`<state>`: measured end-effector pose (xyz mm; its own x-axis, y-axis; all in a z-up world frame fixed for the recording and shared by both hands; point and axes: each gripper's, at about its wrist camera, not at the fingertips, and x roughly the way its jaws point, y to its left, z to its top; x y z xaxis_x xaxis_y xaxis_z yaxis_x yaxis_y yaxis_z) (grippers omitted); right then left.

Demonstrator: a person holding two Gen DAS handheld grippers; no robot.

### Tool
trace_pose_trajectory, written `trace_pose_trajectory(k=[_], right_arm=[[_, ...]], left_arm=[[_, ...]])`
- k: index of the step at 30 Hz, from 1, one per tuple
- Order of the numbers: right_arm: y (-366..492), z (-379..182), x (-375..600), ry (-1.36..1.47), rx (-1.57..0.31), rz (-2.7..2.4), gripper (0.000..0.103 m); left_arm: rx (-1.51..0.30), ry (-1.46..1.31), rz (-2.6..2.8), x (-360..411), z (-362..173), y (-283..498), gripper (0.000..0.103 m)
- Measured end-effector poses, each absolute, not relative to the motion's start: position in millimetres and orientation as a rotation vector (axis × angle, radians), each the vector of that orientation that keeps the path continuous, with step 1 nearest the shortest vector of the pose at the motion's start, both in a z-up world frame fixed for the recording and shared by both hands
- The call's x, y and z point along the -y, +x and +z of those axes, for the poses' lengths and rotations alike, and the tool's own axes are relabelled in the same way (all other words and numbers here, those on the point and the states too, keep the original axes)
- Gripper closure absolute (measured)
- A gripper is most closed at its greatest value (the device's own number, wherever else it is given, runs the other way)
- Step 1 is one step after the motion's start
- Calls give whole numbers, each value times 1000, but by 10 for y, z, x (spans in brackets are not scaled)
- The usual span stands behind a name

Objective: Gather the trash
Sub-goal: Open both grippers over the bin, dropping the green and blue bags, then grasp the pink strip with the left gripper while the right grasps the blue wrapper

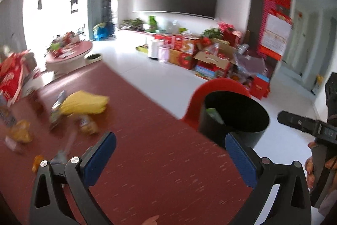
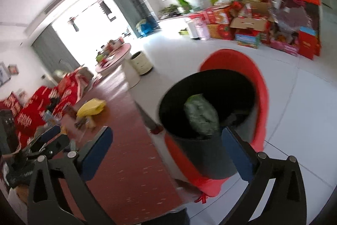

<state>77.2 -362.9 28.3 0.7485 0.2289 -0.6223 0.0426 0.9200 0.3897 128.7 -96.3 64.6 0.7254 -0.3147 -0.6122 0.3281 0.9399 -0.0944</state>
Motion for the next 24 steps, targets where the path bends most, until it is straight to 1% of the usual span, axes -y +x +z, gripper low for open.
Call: trace_pose_trajectory(k=[7,12,16,20,24], right_arm=[[830,343,2832,228,-756,235,0],[867,268,2257,140,-811,337,0],[940,140,1858,105,-894,414,0],[998,12,1436,88,-947,472,0],[1107,-132,1096,104,-994,510,0]], left_arm=[[-692,-76,-201,76,523,1265,0],[-714,-110,-8,-731,410,1332,0],[-734,-166,146,-1404,287,1424,0],[-803,-307,240,-2132,70,1582,0],[-832,-415,318,-2667,-142,1742,0]])
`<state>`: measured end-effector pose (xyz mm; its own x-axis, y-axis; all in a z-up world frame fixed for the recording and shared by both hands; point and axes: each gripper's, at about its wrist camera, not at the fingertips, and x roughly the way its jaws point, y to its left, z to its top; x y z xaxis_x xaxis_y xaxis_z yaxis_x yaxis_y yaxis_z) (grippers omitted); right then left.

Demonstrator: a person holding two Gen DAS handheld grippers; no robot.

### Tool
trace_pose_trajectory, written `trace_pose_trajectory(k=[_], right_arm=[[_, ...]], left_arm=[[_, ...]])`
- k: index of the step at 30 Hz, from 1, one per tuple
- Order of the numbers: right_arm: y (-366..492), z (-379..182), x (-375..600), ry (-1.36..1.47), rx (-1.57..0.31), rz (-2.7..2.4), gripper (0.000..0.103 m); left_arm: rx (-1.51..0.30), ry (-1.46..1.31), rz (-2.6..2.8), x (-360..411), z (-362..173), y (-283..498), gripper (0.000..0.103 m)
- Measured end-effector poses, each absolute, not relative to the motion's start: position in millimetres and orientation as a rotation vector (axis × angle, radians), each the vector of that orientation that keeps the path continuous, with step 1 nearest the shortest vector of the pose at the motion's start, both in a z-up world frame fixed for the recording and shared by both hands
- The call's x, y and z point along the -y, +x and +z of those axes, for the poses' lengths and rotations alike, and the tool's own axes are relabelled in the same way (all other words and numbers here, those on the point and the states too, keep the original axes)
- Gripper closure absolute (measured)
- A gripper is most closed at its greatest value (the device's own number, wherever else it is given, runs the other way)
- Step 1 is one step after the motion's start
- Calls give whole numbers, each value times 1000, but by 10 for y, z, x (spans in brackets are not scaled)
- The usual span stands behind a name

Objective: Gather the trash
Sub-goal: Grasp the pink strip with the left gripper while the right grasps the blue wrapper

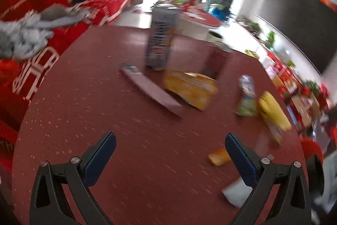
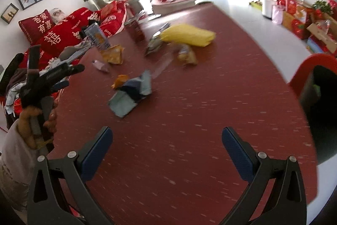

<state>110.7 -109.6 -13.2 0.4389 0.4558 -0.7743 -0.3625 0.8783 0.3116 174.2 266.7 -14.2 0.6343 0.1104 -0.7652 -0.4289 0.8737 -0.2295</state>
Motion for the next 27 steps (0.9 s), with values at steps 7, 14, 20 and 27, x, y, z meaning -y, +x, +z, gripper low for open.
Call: trace_pose_trajectory(k=[7,14,20,27], right_arm=[[1225,-285,687,152,-1036,534,0],[1400,-389,420,195,-1065,524,0],[1574,-478,224,268,-1108,504,0],[1743,-540,-49,244,-1112,485,10]], left_arm=[[-900,-464,380,-3074,-502,2282,0],[-947,-468,424,-3249,-706,2652,0],[-966,-433,450,-3295,-773,2725,0],[-951,-412,426,-3301,-733,2580,0]])
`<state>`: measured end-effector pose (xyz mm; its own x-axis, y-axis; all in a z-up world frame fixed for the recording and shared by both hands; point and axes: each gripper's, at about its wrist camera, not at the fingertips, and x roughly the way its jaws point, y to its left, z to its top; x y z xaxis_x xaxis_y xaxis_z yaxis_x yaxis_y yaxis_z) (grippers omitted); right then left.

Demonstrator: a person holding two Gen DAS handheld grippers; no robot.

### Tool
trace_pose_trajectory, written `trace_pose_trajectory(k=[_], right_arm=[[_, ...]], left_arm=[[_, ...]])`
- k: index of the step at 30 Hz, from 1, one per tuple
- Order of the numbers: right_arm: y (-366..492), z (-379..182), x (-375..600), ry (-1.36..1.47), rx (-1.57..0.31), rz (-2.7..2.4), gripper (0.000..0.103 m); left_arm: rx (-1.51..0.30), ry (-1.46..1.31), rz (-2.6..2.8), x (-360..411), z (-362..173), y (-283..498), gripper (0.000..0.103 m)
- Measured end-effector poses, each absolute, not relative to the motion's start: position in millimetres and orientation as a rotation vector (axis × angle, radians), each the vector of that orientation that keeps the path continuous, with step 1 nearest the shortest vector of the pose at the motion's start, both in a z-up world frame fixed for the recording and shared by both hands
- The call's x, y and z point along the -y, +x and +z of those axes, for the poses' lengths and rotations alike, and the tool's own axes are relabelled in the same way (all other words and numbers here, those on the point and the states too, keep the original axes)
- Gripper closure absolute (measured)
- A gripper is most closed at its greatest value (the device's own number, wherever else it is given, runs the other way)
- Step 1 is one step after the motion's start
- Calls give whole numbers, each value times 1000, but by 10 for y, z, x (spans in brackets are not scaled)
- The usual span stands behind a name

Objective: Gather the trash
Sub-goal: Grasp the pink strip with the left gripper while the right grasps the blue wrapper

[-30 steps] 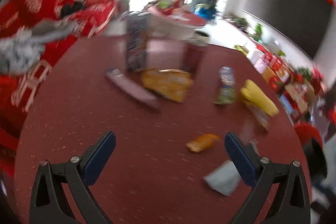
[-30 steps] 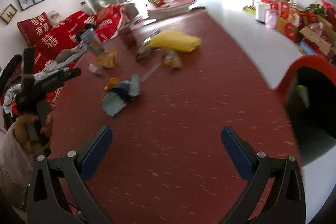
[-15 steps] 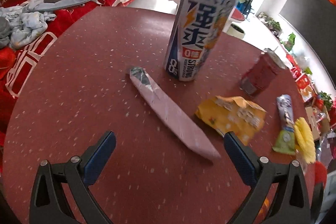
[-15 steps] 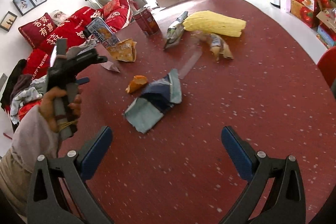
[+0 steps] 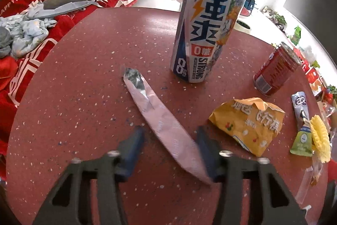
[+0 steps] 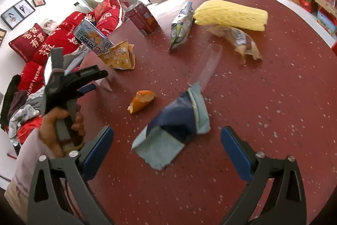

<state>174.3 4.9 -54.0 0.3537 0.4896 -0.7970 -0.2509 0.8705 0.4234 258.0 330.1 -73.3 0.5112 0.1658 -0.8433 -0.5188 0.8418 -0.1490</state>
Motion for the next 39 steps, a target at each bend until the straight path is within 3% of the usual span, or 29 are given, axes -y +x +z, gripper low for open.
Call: trace_pose_trajectory(k=[2,7,8,11,17,19,20,21,26,29,31,34,39], right_arm=[[1769,-564,-87,234,-1119,478,18],[1778,-663,-105,232,-1159,466,61],[1765,-674,-89,238,-1162,468,77],[1733,-707,-30,247,-1180,477,93],[1630,-639,131,307,-1166,542,95],[1613,-579,173,324,-1146,545,74],[1605,-543,176,320,-1138,540,43],[1604,-510,163,318,-1126,535,26],[1752,-495,-32,358,-1133,513,26],[1869,-628,-185,382,-1174,464,33],[1908,-714,-282,355,-1199,442,51],[1887,-772,-384,295,-1203,429,89],[1773,-710,-392,260,-1184,471,94]], left_arm=[[-948,-411,416,-3303,-730,2515,0],[-902,-384,360,-3213,-631,2206,0],[-892,-378,348,-3188,-610,2143,0],[-860,-363,306,-3099,-529,1918,0],[-807,-365,240,-2907,-395,1433,0],[-795,-371,227,-2852,-375,1296,0],[-788,-375,222,-2818,-363,1221,0],[-779,-374,217,-2783,-348,1152,0],[-741,-357,205,-2685,-277,901,0],[-719,-328,202,-2630,-232,784,0],[-712,-310,194,-2590,-217,720,0],[-706,-282,179,-2525,-206,653,0],[-701,-289,150,-2444,-209,582,0]])
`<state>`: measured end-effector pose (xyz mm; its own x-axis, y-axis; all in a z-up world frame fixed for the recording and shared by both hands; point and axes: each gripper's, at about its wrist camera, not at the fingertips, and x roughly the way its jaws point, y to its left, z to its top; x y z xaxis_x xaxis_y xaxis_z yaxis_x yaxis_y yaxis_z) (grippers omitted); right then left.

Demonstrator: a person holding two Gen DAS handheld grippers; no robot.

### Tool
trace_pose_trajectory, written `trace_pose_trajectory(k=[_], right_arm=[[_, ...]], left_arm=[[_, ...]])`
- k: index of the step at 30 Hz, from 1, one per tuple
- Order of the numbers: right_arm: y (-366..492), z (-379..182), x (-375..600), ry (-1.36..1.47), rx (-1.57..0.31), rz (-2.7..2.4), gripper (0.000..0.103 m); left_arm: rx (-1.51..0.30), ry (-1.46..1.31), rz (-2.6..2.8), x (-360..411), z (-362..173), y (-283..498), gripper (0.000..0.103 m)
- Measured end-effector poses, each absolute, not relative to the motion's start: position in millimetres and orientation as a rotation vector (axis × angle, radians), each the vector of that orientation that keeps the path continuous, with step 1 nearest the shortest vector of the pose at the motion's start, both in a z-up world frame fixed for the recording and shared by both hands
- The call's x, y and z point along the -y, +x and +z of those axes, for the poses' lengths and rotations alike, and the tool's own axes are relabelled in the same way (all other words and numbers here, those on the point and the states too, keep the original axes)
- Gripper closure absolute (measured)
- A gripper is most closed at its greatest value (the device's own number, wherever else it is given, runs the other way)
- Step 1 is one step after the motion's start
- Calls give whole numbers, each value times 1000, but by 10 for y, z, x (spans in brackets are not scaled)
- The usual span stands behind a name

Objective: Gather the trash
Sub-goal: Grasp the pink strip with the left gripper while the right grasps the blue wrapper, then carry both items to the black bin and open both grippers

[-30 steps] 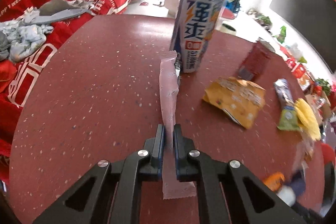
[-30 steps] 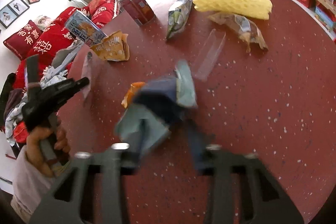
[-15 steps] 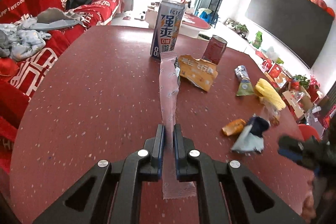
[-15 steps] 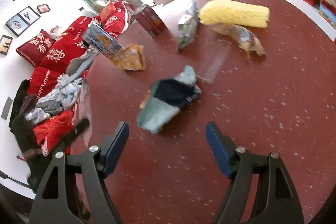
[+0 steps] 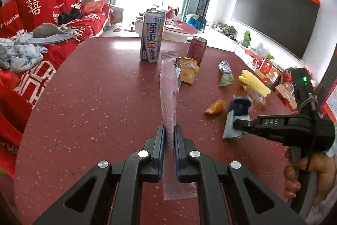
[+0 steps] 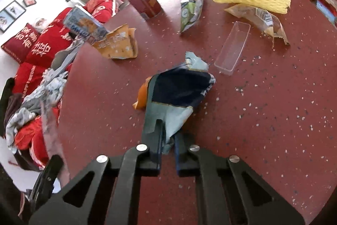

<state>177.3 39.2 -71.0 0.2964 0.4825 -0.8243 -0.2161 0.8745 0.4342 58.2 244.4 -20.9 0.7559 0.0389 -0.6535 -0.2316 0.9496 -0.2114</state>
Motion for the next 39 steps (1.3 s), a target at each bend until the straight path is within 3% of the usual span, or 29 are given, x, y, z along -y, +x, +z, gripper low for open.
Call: trace_pose_trajectory(k=[22,39], right_arm=[[1137,-71,672,212,-963,485,95],[929,205,2073,331,-821,329,95]], left_arm=[[-659,-175,-40,-1434,205,414,0],[-665,-49,-295,166,520,677,0]])
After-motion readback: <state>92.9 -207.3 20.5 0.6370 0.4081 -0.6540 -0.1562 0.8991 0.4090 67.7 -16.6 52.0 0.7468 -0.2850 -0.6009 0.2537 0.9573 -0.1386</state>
